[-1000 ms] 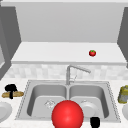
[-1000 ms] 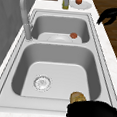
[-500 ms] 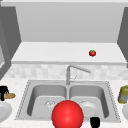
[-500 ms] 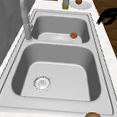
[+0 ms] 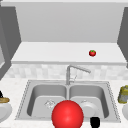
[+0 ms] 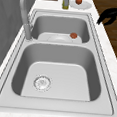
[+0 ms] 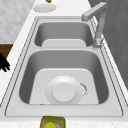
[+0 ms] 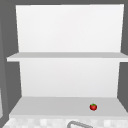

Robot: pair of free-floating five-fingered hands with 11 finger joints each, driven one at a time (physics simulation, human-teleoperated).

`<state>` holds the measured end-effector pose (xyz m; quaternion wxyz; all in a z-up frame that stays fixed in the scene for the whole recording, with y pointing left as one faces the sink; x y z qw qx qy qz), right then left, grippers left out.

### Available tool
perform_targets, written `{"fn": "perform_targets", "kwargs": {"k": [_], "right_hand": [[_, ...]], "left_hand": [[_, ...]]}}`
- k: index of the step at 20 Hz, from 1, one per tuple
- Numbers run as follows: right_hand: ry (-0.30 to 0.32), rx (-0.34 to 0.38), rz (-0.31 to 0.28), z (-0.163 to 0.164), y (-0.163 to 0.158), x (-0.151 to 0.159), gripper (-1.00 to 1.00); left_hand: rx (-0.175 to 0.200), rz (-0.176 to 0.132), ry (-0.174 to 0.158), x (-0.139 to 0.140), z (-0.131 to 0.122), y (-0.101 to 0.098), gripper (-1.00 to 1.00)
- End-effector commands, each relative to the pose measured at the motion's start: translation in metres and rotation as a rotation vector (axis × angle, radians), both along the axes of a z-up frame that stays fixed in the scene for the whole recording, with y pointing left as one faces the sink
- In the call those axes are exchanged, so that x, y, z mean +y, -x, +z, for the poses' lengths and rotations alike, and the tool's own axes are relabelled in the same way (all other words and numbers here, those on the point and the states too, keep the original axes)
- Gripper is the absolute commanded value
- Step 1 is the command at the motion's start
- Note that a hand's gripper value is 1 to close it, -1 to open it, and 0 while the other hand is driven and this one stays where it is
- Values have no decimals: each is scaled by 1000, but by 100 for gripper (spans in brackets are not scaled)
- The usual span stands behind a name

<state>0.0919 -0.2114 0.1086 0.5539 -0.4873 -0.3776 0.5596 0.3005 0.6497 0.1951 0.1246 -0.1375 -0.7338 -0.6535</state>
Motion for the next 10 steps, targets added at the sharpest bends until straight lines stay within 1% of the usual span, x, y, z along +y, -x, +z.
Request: {"fn": "perform_targets", "kwargs": {"k": [1,2,3,4,5,6,9,10], "right_hand": [[0,0,0,0,0,0,0],[0,0,0,0,0,0,0],[0,0,0,0,0,0,0],[0,0,0,0,0,0,0],[0,0,0,0,0,0,0],[0,0,0,0,0,0,0],[0,0,0,0,0,0,0],[0,0,0,0,0,0,0]], "left_hand": [[17,0,23,0,-18,4,100],[21,0,19,-1,-26,1,100],[21,1,29,1,-35,2,100],[10,1,49,3,-44,0,100],[1,0,60,3,-51,1,100],[1,0,65,3,-58,2,100],[-7,-10,59,3,-84,2,100],[-10,-26,57,7,-93,2,100]]}}
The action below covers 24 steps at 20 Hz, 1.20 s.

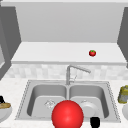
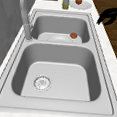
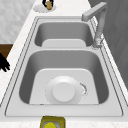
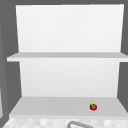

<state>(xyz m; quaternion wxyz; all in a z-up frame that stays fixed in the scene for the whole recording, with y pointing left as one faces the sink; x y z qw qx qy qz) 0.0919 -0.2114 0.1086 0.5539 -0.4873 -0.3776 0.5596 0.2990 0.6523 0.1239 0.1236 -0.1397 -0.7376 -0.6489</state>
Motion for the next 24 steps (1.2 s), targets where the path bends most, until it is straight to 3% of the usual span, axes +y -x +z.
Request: {"fn": "perform_targets", "kwargs": {"k": [1,4,8,11,12,14,19,24], "right_hand": [[0,0,0,0,0,0,0],[0,0,0,0,0,0,0],[0,0,0,0,0,0,0],[0,0,0,0,0,0,0],[0,0,0,0,0,0,0],[0,0,0,0,0,0,0],[0,0,0,0,0,0,0],[0,0,0,0,0,0,0]], "left_hand": [[-13,-30,46,8,-31,0,100],[-13,-44,64,21,-43,1,100],[-24,-55,37,14,-30,-8,100],[-7,-49,31,12,-27,-10,100],[0,-47,29,15,-25,-5,100],[-34,-57,31,20,-21,15,100],[-39,-66,42,26,-10,39,100],[-45,-65,53,25,-10,42,100]]}}
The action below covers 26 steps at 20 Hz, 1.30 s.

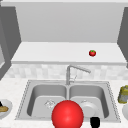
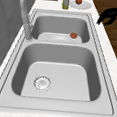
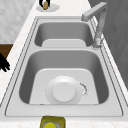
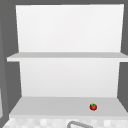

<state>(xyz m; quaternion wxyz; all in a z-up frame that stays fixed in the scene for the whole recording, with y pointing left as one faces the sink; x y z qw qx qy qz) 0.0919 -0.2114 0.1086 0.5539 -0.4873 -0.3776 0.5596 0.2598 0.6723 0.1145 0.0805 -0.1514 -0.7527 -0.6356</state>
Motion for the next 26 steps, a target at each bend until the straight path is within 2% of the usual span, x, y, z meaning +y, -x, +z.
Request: {"fn": "perform_targets", "kwargs": {"k": [1,2,3,5,6,8,15,19,20,26], "right_hand": [[0,0,0,0,0,0,0],[0,0,0,0,0,0,0],[0,0,0,0,0,0,0],[0,0,0,0,0,0,0],[0,0,0,0,0,0,0],[0,0,0,0,0,0,0],[0,0,0,0,0,0,0],[0,0,0,0,0,0,0],[0,0,0,0,0,0,0],[0,0,0,0,0,0,0]], "left_hand": [[-1,-3,0,0,0,1,-100],[15,10,34,-2,3,0,-100],[13,16,35,-7,10,2,-100],[0,-2,21,-12,21,2,-100],[-4,-6,5,-13,30,3,-100],[-16,-6,-4,-17,48,4,-100],[15,-18,-15,-40,90,6,-100],[31,-17,-33,-61,98,10,-100],[32,8,-31,-67,95,10,-100],[37,4,-47,-99,96,10,-100]]}}
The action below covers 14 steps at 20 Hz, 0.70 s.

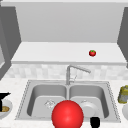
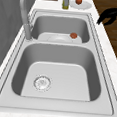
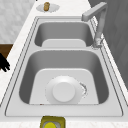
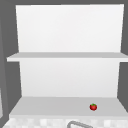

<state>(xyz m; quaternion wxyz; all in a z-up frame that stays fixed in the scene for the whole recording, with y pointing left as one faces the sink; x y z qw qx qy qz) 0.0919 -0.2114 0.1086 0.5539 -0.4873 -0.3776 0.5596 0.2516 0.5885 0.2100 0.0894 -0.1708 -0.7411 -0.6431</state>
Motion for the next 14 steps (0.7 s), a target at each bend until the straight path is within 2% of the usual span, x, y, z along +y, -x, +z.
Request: {"fn": "perform_targets", "kwargs": {"k": [1,3,7,12,14], "right_hand": [[0,0,0,0,0,0,0],[0,0,0,0,0,0,0],[0,0,0,0,0,0,0],[0,0,0,0,0,0,0],[0,0,0,0,0,0,0]], "left_hand": [[-1,22,-29,-21,1,2,-100],[-3,15,-41,-33,3,3,-100],[-21,1,-26,-47,12,6,-100],[-12,7,-35,-69,19,8,-100],[-20,0,-39,-76,19,9,-100]]}}
